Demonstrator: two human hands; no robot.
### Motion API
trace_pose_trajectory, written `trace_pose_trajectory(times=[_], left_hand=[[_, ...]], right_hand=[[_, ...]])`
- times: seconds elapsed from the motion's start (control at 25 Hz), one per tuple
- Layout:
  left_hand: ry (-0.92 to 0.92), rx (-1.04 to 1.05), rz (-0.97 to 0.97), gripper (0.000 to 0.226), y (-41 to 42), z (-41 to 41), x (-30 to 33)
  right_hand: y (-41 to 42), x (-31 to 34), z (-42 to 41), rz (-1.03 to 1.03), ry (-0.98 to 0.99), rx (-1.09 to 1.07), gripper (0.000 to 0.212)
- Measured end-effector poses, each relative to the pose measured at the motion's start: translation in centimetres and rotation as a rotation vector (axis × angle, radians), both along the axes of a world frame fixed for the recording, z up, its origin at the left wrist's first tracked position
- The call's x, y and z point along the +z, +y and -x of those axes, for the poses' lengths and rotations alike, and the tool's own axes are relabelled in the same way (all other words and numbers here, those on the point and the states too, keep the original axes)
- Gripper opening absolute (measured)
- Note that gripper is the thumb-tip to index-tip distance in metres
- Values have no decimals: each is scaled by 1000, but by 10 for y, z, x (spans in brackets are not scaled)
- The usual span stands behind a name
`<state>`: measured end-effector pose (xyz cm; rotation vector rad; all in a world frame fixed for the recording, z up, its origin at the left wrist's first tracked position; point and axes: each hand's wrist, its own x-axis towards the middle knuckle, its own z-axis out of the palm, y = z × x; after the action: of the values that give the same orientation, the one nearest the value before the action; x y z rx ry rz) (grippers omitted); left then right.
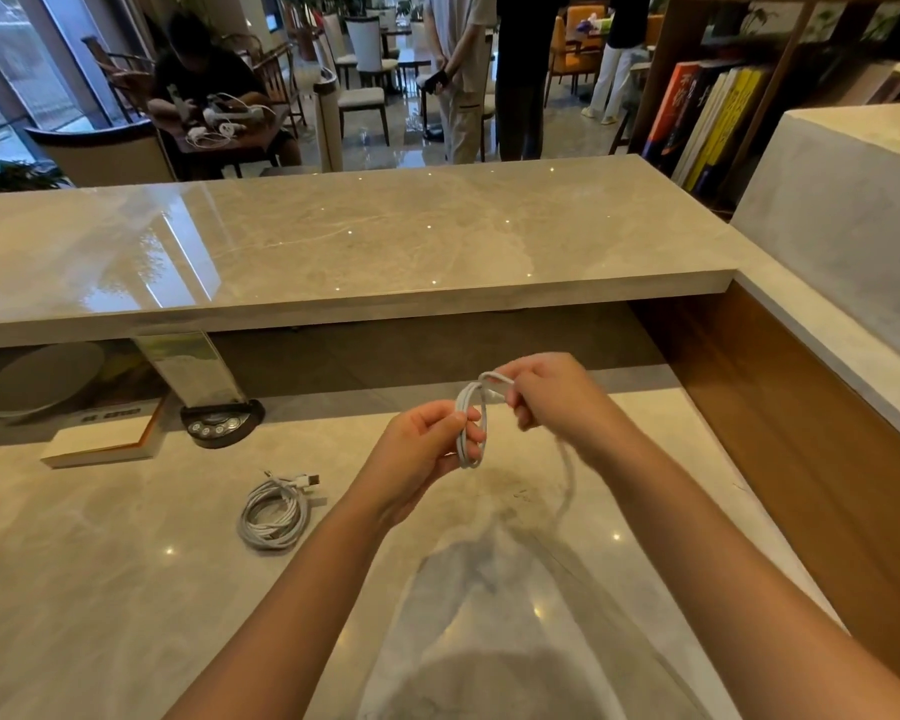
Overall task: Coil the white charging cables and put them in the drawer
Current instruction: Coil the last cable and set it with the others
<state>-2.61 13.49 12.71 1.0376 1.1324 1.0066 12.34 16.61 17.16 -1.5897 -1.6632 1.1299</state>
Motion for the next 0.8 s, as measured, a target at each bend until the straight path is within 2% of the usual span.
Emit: trace_pose_trajectory(times=[0.08, 0.24, 0.44, 0.56, 0.68, 0.8], left_hand=[[-27, 29, -11, 21, 0, -3, -6], [-76, 102, 10, 25, 2, -5, -14], [-490, 152, 87, 24, 3, -5, -11], [-584, 147, 94, 26, 2, -8, -9], [-730, 190, 97, 25, 1, -6, -5], [-822, 242, 73, 21, 4, 2, 0]], right_hand=[[-17, -9, 10, -44, 57, 49, 32], [-38, -31, 20, -282, 50, -75, 24], [-46, -57, 31, -508, -43, -187, 11], [-48, -65, 35, -597, -100, -214, 6], [-50, -74, 28, -691, -194, -94, 11], [-50, -87, 9, -842, -365, -87, 6]])
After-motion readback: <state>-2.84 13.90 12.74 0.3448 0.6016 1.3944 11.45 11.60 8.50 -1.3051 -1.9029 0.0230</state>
